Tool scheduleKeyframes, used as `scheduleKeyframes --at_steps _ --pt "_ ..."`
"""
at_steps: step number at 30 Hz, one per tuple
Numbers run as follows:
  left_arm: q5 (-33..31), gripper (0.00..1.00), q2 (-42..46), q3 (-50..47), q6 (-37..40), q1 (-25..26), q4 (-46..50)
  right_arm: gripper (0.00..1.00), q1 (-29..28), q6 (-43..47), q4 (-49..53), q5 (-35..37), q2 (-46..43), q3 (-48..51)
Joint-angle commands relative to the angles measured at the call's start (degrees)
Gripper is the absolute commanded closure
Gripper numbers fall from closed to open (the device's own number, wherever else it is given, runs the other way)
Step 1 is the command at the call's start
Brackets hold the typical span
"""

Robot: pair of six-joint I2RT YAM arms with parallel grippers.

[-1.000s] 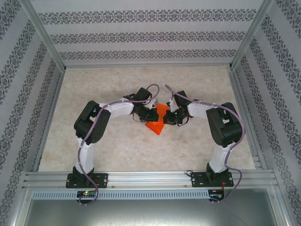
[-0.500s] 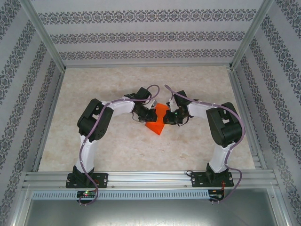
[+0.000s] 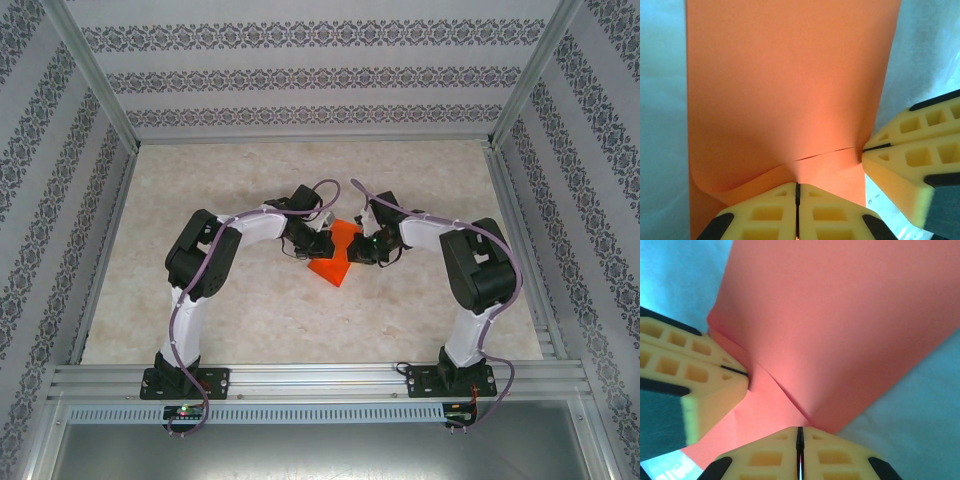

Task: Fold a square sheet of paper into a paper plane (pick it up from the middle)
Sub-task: Fold the triangle a second time at the center of the table.

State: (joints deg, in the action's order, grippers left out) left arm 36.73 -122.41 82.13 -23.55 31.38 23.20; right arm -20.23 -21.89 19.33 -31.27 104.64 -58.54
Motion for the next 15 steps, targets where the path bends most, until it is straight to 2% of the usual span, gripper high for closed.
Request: scheduleKeyframes --at_steps 1,7,15 --pt "-1.3 0.91 -3.5 0.0 2.0 -0.6 3.4 0.89 -1.3 -2.3 -0.5 -1.0 -4.4 0.1" --pt "-1.1 0.91 -3.7 -0.5 2.1 -0.6 3.1 0.91 -4.6 -6.3 -3.3 -3.8 -7.1 3.0" --pt "-0.3 0.91 -4.1 -0.8 2.1 -0.8 2.6 0.93 -8.0 -8.0 -4.7 -4.1 -5.7 5.4"
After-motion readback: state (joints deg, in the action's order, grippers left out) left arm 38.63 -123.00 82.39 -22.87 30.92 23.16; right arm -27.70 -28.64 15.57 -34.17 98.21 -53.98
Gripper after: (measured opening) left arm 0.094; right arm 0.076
